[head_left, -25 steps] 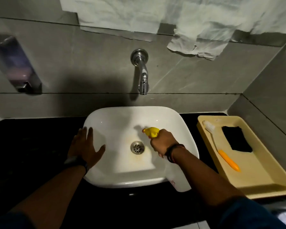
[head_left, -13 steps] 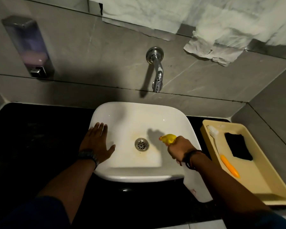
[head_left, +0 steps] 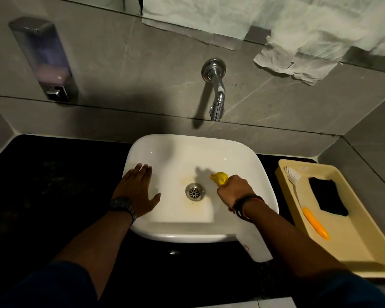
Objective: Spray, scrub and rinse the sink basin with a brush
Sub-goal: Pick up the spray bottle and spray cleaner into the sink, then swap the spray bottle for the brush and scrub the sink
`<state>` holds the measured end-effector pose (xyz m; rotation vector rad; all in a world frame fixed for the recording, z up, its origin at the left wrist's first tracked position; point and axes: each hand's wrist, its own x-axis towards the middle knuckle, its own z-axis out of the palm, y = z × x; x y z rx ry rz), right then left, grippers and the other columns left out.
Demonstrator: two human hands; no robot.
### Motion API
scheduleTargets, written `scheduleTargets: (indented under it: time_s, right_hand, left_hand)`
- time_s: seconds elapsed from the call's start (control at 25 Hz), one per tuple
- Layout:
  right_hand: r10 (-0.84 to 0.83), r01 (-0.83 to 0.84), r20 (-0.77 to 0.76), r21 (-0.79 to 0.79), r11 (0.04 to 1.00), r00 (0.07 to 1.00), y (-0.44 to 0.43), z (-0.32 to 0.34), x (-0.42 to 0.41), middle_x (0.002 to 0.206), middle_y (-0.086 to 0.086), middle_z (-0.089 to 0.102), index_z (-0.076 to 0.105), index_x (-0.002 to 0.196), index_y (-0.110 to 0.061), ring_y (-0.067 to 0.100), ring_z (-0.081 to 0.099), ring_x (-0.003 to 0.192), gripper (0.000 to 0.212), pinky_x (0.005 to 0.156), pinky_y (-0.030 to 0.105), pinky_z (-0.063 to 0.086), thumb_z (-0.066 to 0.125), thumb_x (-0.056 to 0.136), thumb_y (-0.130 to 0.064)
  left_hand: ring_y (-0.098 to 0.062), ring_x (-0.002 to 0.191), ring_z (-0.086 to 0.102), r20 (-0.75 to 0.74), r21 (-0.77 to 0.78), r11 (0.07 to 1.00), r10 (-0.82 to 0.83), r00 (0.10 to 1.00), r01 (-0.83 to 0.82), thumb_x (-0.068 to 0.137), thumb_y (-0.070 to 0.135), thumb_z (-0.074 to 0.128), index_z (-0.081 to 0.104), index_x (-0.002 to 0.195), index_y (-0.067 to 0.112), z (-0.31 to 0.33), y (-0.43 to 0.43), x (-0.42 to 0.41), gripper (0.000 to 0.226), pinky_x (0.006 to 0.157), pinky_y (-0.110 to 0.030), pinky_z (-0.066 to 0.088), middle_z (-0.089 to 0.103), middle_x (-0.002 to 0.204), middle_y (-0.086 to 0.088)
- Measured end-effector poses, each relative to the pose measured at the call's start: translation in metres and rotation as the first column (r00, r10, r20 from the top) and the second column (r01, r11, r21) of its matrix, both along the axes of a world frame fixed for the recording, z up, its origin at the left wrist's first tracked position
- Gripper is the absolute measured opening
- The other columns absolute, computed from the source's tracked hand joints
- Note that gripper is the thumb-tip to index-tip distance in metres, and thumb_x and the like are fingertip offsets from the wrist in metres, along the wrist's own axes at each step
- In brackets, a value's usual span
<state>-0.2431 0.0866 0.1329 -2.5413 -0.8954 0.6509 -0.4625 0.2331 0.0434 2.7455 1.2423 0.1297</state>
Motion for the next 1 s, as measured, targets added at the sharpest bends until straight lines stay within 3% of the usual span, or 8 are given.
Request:
scheduleTargets:
  time_s: [0.2,0.36,0.44,0.6,0.72,0.76,0.88,1.0]
  right_hand:
    - [-0.032,0.031,-0.026,-0.030,0.999,0.999,-0.019,-0.003,0.013,0.077,0.015,0.068,0.061,0.076,-0.010,0.035,0.066,0.063,0.019,0.061,0.039,0.059,0.049,0.070,-0.024]
    - [-0.041,0.051,-0.064,0.151,0.987,0.997,-0.030,0.013,0.029,0.073,0.018,0.069,0.069,0.079,-0.009,0.030,0.059,0.046,0.017,0.049,0.033,0.054,0.054,0.075,-0.017]
    - [-0.061,0.069,-0.035,0.280,0.958,0.998,-0.041,0.029,0.055,0.077,0.021,0.070,0.072,0.090,-0.009,0.030,0.057,0.047,0.020,0.051,0.037,0.054,0.057,0.080,-0.018]
    - [-0.246,0.167,0.056,0.589,0.791,0.968,-0.089,0.053,0.139,0.084,0.027,0.068,0.068,0.108,-0.009,0.040,0.063,0.072,0.028,0.067,0.054,0.055,0.056,0.083,-0.009]
    - [-0.450,0.307,-0.034,0.777,0.549,0.892,-0.143,0.044,0.211,0.072,0.010,0.066,0.068,0.109,-0.006,0.013,0.063,0.055,0.033,0.055,0.032,0.056,0.054,0.079,-0.003]
    - [-0.515,0.344,-0.055,0.803,0.486,0.855,-0.161,0.035,0.235,0.073,0.007,0.066,0.069,0.107,-0.005,0.010,0.063,0.058,0.031,0.060,0.031,0.057,0.055,0.080,-0.004]
    - [-0.626,0.457,-0.150,0.811,0.365,0.766,-0.203,0.000,0.297,0.093,0.016,0.068,0.068,0.103,-0.008,0.034,0.067,0.085,0.023,0.081,0.055,0.056,0.061,0.083,0.000]
    - [-0.636,0.495,-0.208,0.811,0.312,0.743,-0.231,-0.037,0.343,0.098,0.008,0.064,0.063,0.109,-0.018,0.031,0.065,0.091,0.029,0.084,0.048,0.055,0.064,0.086,-0.002]
  left_hand:
    - [-0.024,0.145,0.008,-0.005,-0.018,1.000,0.005,1.000,-0.005,0.083,0.056,0.040,0.007,0.145,0.009,-0.001,0.002,0.001,0.084,0.119,-0.038,0.008,0.014,0.157,-0.010]
    - [-0.024,0.145,0.007,-0.044,-0.059,0.998,-0.011,0.999,0.008,0.083,0.057,0.041,0.011,0.145,0.010,0.003,0.003,0.001,0.083,0.120,-0.039,0.008,0.014,0.157,-0.010]
    - [-0.026,0.145,0.009,-0.002,-0.132,0.991,0.010,1.000,-0.010,0.084,0.057,0.044,0.018,0.144,0.010,0.012,-0.004,0.021,0.080,0.120,-0.040,0.009,0.018,0.156,-0.011]
    - [-0.030,0.135,0.032,0.289,-0.200,0.969,-0.086,0.954,0.148,0.082,0.048,0.056,0.039,0.136,0.012,0.047,-0.054,0.132,0.067,0.112,-0.040,0.027,0.041,0.145,-0.014]
    - [-0.033,0.117,0.050,0.421,-0.112,0.938,-0.253,0.871,0.327,0.079,0.048,0.061,0.052,0.124,0.015,0.075,-0.108,0.236,0.057,0.100,-0.041,0.041,0.057,0.126,-0.014]
    - [-0.033,0.113,0.051,0.431,-0.104,0.920,-0.300,0.851,0.377,0.079,0.048,0.060,0.053,0.122,0.015,0.080,-0.125,0.268,0.055,0.097,-0.041,0.044,0.059,0.122,-0.013]
    - [-0.033,0.106,0.054,0.409,-0.100,0.860,-0.422,0.809,0.500,0.080,0.048,0.059,0.054,0.119,0.017,0.070,-0.167,0.340,0.050,0.089,-0.041,0.048,0.060,0.115,-0.012]
    - [-0.029,0.113,0.050,0.302,-0.132,0.820,-0.502,0.811,0.557,0.079,0.053,0.055,0.048,0.124,0.020,0.037,-0.198,0.395,0.056,0.095,-0.040,0.045,0.056,0.123,-0.007]
